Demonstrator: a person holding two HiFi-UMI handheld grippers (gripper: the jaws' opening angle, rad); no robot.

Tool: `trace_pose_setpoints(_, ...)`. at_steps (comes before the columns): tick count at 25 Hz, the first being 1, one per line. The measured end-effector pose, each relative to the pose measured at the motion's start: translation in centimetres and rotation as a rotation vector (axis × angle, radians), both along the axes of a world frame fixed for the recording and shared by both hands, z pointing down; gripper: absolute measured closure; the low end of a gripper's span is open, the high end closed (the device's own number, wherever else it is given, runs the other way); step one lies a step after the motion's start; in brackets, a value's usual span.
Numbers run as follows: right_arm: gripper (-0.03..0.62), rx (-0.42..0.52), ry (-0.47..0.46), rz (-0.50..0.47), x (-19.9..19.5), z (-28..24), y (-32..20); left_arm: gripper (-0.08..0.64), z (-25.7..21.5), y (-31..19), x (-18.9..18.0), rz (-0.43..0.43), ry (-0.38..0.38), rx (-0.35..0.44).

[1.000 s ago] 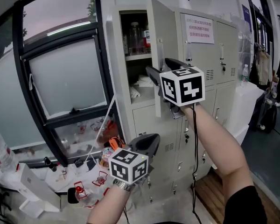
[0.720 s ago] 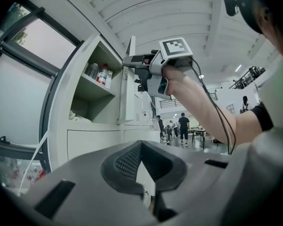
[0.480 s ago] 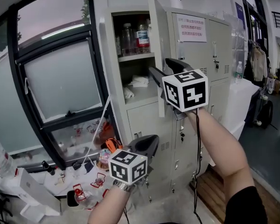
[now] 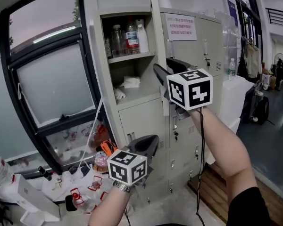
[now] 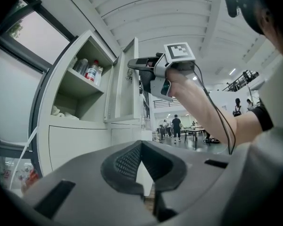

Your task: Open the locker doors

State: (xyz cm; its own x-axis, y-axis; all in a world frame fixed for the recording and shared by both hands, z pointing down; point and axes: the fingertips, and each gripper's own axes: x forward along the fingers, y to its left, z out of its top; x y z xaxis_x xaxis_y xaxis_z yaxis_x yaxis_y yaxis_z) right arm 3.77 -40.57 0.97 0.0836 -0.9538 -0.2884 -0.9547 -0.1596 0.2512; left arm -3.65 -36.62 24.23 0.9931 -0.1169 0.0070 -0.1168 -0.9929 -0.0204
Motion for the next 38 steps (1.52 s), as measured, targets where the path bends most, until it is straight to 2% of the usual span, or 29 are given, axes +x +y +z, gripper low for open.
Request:
trace_pose_setpoints(10, 0.42, -0.013, 0.011, -0.052, 3.2, 0.1, 2.6, 0.562, -0.5, 2.0, 3.6, -0.024, 0.005, -0.002)
trace_pose_setpoints(24, 0.453, -0.004, -0.019, -0.117, 10.9, 0.3, 6.2, 0.563, 0.2, 6.0, 10.2, -0.107, -0.005, -0.019)
trace_pose_setpoints(38, 0.46, -0.007, -0.05, -0.19, 13.5, 0.6, 6.5, 0.563, 1.0, 7.5, 11.8, -0.205, -0.006, -0.027)
